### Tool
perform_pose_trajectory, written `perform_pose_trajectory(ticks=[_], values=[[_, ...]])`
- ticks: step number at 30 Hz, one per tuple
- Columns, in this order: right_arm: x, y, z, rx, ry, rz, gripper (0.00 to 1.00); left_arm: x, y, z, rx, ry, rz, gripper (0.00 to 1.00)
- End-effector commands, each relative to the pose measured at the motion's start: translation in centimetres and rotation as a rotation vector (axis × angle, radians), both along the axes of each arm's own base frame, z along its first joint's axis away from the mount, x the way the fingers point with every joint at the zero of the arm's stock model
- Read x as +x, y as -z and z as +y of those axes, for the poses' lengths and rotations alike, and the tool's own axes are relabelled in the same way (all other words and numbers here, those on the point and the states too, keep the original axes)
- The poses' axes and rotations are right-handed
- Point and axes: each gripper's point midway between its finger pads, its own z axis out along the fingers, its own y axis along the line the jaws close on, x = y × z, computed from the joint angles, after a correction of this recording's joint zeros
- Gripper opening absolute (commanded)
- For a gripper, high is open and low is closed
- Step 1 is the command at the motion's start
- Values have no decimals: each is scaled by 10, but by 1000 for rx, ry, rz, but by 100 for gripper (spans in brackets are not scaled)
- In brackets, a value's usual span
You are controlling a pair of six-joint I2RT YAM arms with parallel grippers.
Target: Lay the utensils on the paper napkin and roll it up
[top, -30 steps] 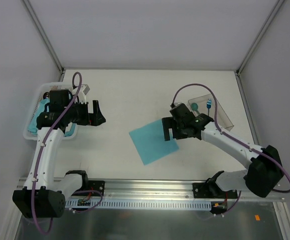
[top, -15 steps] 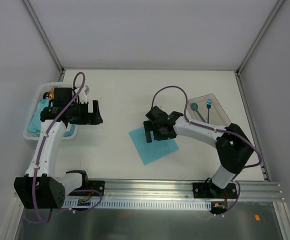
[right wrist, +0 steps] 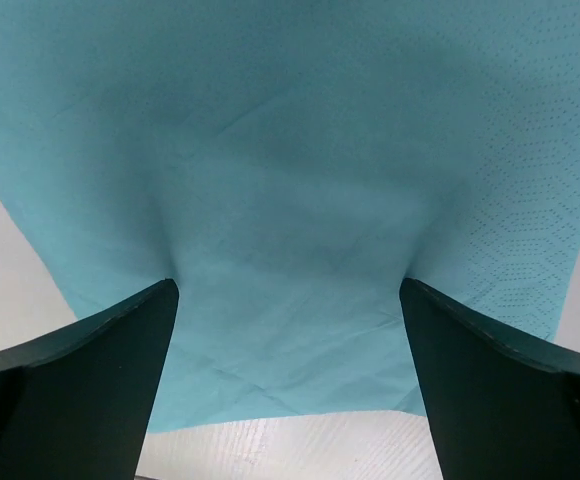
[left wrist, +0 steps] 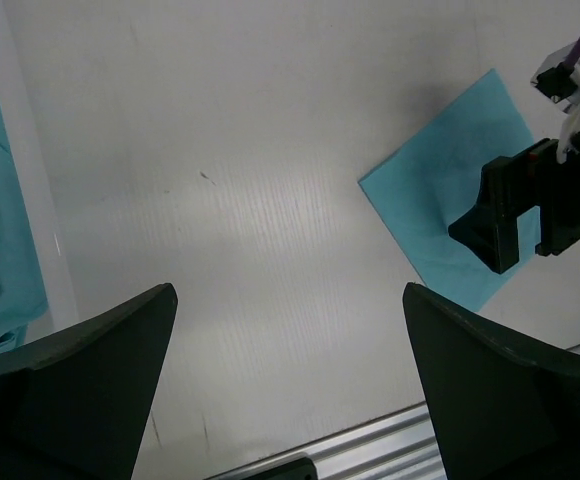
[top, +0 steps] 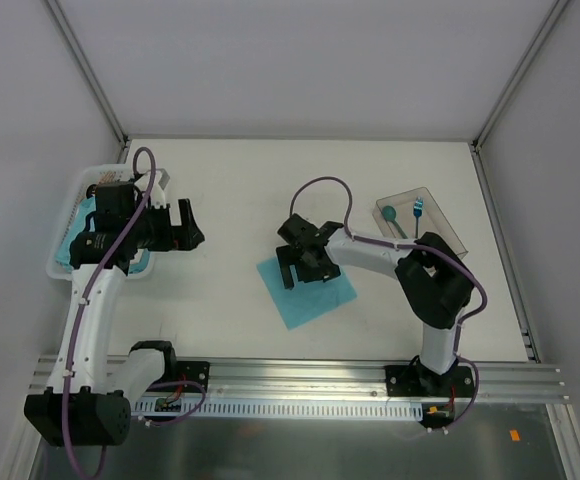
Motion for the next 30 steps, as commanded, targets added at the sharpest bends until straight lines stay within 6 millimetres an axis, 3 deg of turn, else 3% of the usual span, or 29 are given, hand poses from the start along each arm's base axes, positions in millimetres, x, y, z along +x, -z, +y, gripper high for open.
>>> perform_pose_trajectory(ticks=[1, 12, 17, 30], values=[[14, -8, 15, 49, -106, -13, 98, 5, -11, 2, 17, 23, -73, 99], [59, -12, -9, 72, -118, -8, 98, 13, 13, 6, 44, 45, 80, 99], [64, -6, 2, 97, -125, 18, 98, 15, 2, -11, -37, 118, 61, 99], [76, 1, -1, 91, 109, 17, 94, 25, 0, -9, -39, 86, 74, 99]])
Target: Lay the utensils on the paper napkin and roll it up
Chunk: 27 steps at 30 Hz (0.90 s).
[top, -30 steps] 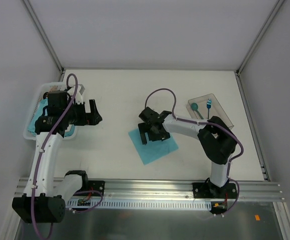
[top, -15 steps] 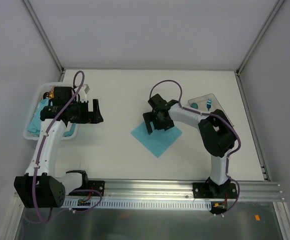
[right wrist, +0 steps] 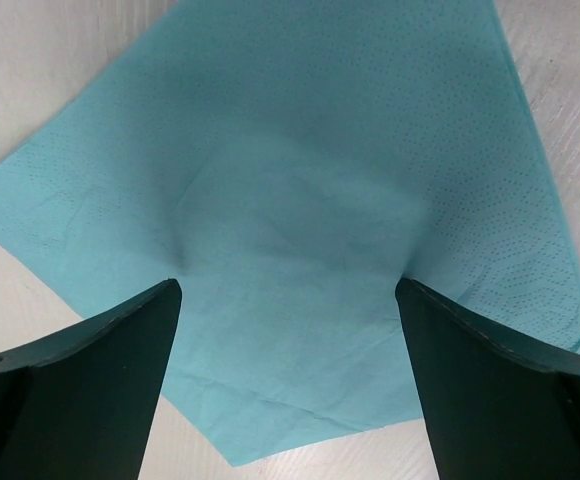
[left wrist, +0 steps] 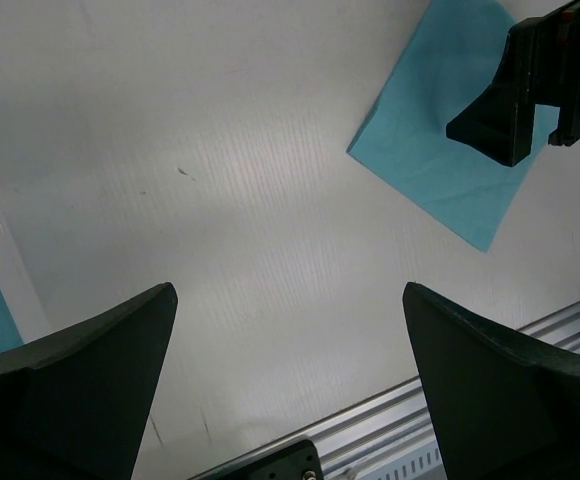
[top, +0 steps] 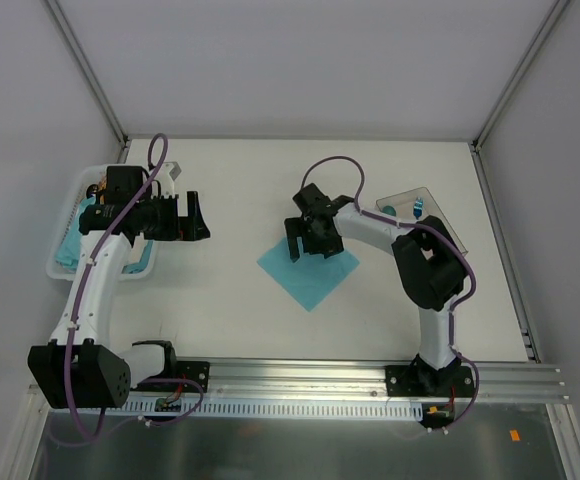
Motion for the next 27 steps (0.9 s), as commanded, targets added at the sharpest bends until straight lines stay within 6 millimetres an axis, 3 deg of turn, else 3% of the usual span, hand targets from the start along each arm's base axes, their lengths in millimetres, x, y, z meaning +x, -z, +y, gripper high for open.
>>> perform_pose_trajectory(ticks=[1, 7, 10, 11, 14, 15, 17, 18, 19, 21, 22, 25, 26, 27], values=[[2, 6, 4, -15, 77, 9, 94, 6, -13, 0, -17, -7, -27, 99], [4, -17, 15, 19, 6, -48, 96, 7, -17, 1, -14, -10, -45, 99], [8, -52, 14, 49, -21, -114, 96, 5, -20, 0, -11, 7, -58, 99], [10, -76, 12, 68, -40, -164, 96, 5, -21, -1, -13, 13, -64, 99], [14, -119, -6, 92, -51, -238, 96, 3, -25, -4, -14, 52, -88, 99], [14, -150, -16, 131, -49, -297, 96, 1, -29, -7, -20, 81, -107, 99], [22, -173, -54, 155, -8, -322, 95, -2, -31, -11, -30, 114, -118, 99], [20, -196, -71, 184, -32, -371, 95, -5, -33, -15, -43, 153, -133, 99], [29, -200, -108, 180, 31, -364, 94, -7, -34, -17, -48, 168, -137, 99], [38, -209, -154, 105, 59, -403, 87, -9, -35, -20, -63, 184, -138, 99], [44, -209, -193, 32, 135, -409, 85, -8, -34, -23, -82, 196, -130, 99], [55, -201, -236, -73, 138, -399, 70, -8, -30, -30, -125, 217, -97, 99], [62, -187, -249, -128, 155, -361, 63, -8, -29, -31, -138, 223, -88, 99], [70, -186, -254, -140, 163, -353, 60, -9, -28, -33, -152, 224, -73, 99]])
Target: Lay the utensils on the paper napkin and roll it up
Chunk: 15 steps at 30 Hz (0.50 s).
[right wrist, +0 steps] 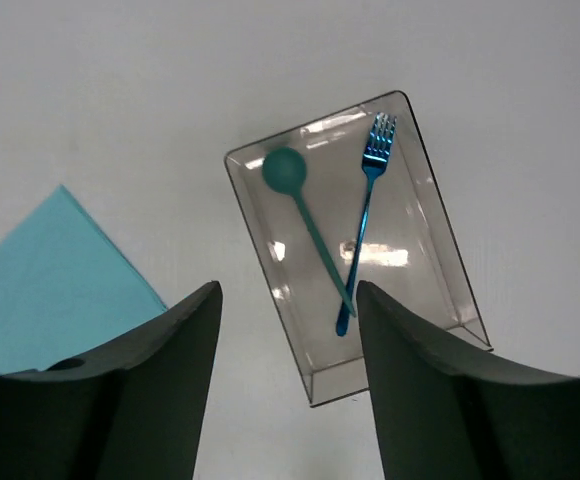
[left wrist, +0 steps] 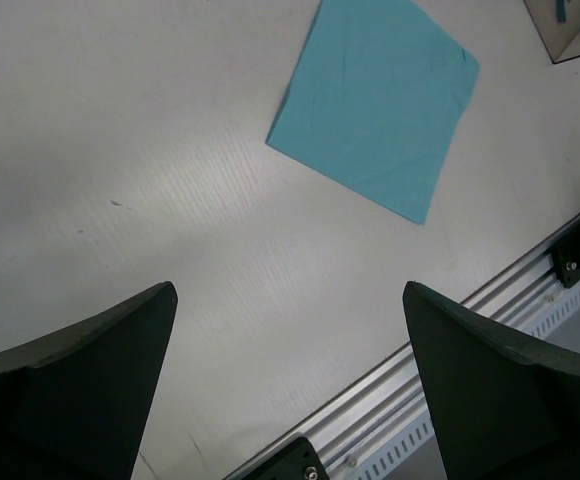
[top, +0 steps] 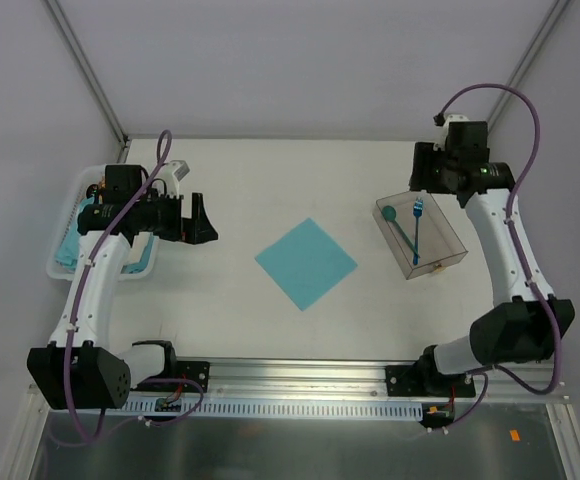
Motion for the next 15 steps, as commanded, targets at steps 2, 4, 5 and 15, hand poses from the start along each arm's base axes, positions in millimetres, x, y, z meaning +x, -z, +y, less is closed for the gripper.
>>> perform_pose_trajectory(ticks=[2, 4, 5, 15], values=[[8, 81, -32, -144, -9, 314, 55, 0, -8, -13, -88, 72, 14, 99], [21, 86, -49, -182, 61, 348, 52, 2, -8, -15, -101, 74, 31, 99], [25, 94, -53, -172, 88, 370, 49, 3, -9, -14, -99, 73, 28, 99], [26, 181, -68, -82, 222, 520, 44, 8, -2, -10, -72, 60, 52, 99]])
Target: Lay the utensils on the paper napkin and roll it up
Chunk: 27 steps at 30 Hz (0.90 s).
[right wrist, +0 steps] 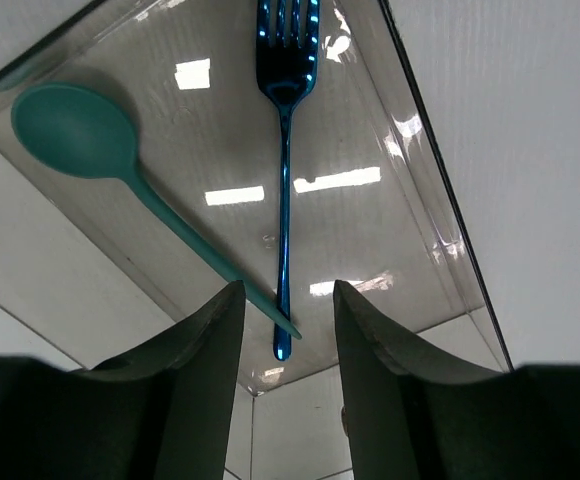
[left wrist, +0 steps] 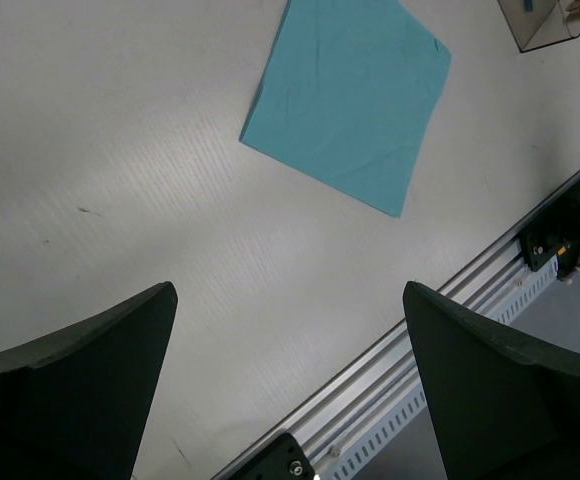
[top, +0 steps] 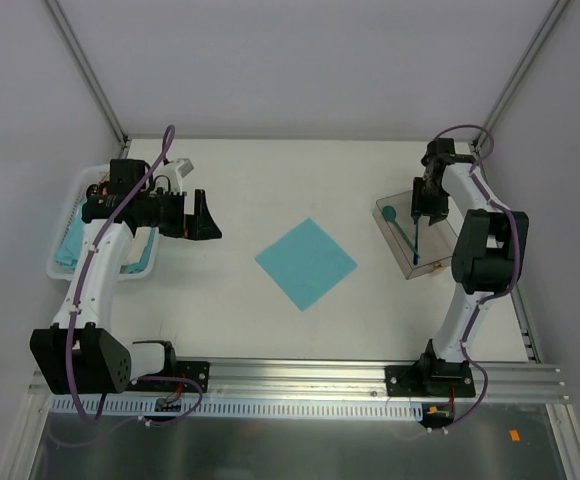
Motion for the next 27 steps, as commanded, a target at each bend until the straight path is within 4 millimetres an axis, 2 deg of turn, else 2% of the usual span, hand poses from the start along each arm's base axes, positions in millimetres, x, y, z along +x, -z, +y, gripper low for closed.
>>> perform_pose_trajectory(ticks=[1, 8, 17, 19, 20, 22, 27], values=[[8, 5, -6, 21, 70, -40, 44, 3, -5, 1, -10, 12, -8, 99], [18, 26, -6, 57, 101, -24, 37, 2, 0, 6, 25, -7, -6, 99], [27, 43, 1, 98, 103, -31, 36, 0, 5, 9, 44, -10, -1, 99], [27, 49, 1, 98, 105, -21, 31, 0, 7, 10, 48, -13, 5, 99], [26, 50, 2, 97, 104, -19, 23, 1, 9, 10, 48, -15, 9, 99], [28, 52, 4, 96, 90, -21, 16, 2, 11, 12, 58, -22, 17, 99], [29, 56, 1, 73, 89, -12, 16, 6, 8, 12, 58, -25, 14, 99]])
